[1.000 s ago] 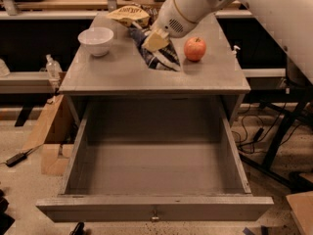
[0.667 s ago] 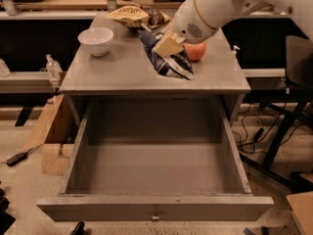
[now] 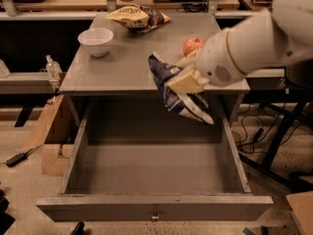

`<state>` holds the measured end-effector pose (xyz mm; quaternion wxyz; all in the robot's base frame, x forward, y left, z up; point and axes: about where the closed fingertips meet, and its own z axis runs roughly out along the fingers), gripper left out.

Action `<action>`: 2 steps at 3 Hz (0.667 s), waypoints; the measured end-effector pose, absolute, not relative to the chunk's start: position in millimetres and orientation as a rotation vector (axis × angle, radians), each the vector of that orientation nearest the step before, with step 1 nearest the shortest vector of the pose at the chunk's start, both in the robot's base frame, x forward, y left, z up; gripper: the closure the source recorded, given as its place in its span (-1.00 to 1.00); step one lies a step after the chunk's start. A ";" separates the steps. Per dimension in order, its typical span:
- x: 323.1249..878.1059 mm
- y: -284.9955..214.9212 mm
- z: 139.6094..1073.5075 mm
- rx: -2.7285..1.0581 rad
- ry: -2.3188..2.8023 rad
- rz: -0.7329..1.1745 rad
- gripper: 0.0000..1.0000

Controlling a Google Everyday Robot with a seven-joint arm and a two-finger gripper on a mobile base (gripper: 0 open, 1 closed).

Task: Place blue chip bag into top drawer

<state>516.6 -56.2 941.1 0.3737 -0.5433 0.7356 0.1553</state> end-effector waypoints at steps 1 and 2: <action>496.7 -46.1 896.3 -1.441 1.825 0.494 1.00; 503.7 -33.8 849.4 -1.494 1.830 0.551 1.00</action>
Offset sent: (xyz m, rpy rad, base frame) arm 0.0104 0.0473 -0.1692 -0.0230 0.1551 0.1999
